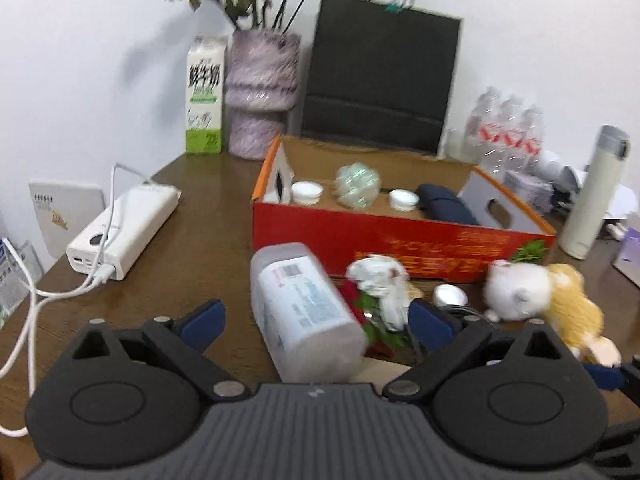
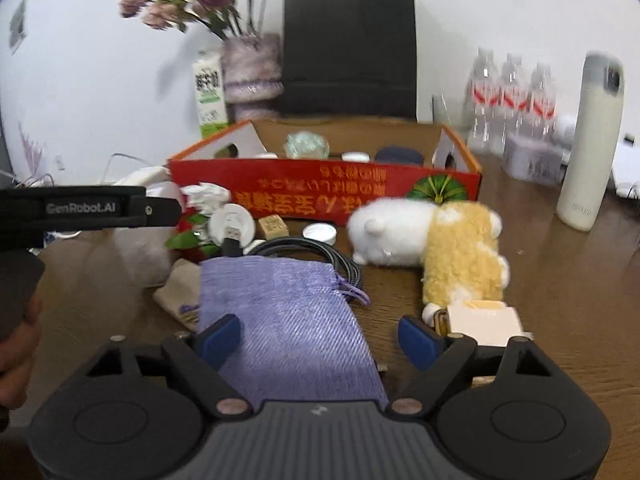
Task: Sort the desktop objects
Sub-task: 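Grasp the white plastic bottle with the left tool while the right tool grasps the purple drawstring bag, then carry the bottle and purple bag into the cardboard box and open both tools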
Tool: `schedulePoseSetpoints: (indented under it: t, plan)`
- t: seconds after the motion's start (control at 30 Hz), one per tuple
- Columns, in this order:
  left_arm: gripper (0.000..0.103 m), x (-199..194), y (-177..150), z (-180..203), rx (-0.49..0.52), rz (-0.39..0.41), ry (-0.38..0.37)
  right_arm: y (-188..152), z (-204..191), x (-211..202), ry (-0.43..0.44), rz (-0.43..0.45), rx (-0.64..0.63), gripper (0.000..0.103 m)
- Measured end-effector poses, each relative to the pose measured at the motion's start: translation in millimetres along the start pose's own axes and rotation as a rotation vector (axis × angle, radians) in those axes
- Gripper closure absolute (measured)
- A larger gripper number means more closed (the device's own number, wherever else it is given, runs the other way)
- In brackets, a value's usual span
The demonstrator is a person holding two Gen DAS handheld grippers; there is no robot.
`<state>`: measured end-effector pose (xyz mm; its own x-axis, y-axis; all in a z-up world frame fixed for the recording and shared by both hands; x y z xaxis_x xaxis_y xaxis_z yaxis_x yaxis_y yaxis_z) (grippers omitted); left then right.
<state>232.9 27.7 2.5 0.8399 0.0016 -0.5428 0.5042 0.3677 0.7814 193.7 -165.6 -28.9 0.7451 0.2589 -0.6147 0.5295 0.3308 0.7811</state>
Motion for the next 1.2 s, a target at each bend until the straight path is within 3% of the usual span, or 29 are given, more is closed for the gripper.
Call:
schedulePoseSetpoints:
  t: [0.03,0.1,0.13,0.17,0.27,0.5,0.63,0.87,0.93,1.03,1.1,1.13,1.17,1.2]
  plan:
    - [0.013,4.2,-1.6,-2.7,-0.011,-0.009,-0.002,-0.7,0.7,5.3,0.022,-0.014,0.015,0.02]
    - [0.031,4.7,-4.5,-8.5,-0.027,-0.013,-0.009,-3.5,-1.0,9.0,0.073,-0.021,0.038,0.033]
    - [0.039,3.1,-5.5,-11.4,-0.033,-0.01,-0.02,-4.4,-2.1,6.7,0.079,-0.009,0.041,0.05]
    - [0.049,0.1,-6.6,-14.3,-0.045,-0.007,-0.033,-5.2,-1.8,4.4,0.071,-0.009,0.045,0.077]
    - [0.06,-13.8,-9.4,-18.3,-0.068,0.01,-0.032,-6.3,-1.3,-6.7,0.089,0.007,0.089,0.095]
    - [0.061,-72.0,-11.8,-10.8,-0.071,0.052,-0.084,-7.2,-7.9,-60.0,0.064,0.082,0.082,0.099]
    - [0.062,-113.6,-33.9,0.5,-0.02,0.058,-0.13,-15.0,-20.3,-105.1,0.054,0.123,0.032,0.098]
    - [0.061,-158.6,-96.6,16.1,0.057,0.011,-0.18,-59.4,-28.5,-122.6,0.004,0.03,0.021,0.098]
    - [0.06,-159.3,-115.0,18.2,0.067,-0.058,-0.212,-70.8,-26.7,-118.2,-0.011,-0.014,0.031,0.092]
    - [0.055,-159.5,-124.5,19.2,0.116,-0.051,-0.182,-76.2,-25.1,-112.8,-0.04,-0.07,0.059,0.084]
    - [0.029,-159.8,-121.0,21.1,0.121,-0.041,-0.194,-70.1,-25.1,-116.6,-0.021,-0.042,0.103,0.046]
    - [0.012,-158.7,-116.8,23.6,0.123,-0.029,-0.215,-67.0,-25.7,-117.1,-0.006,-0.023,0.123,0.01]
    - [0.009,-158.0,-112.8,23.8,0.116,-0.004,-0.223,-64.5,-27.0,-117.6,0.009,0.001,0.138,0.002]
    - [0.009,-154.4,-108.2,24.2,0.115,0.013,-0.221,-61.9,-27.6,-114.7,0.0,0.009,0.138,0.002]
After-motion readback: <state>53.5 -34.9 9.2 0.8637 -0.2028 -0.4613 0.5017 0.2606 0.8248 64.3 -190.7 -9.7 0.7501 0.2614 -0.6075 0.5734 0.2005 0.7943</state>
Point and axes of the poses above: each gripper's, at about its wrist camera, not at the fingertips, and x roughly the way its jaws point, z to its right, y to its top, the point moved 8 cm from there along x, roughly the way its jaws point, and after that the axes turned 14 degrees about -x, right-handed, at the moved point
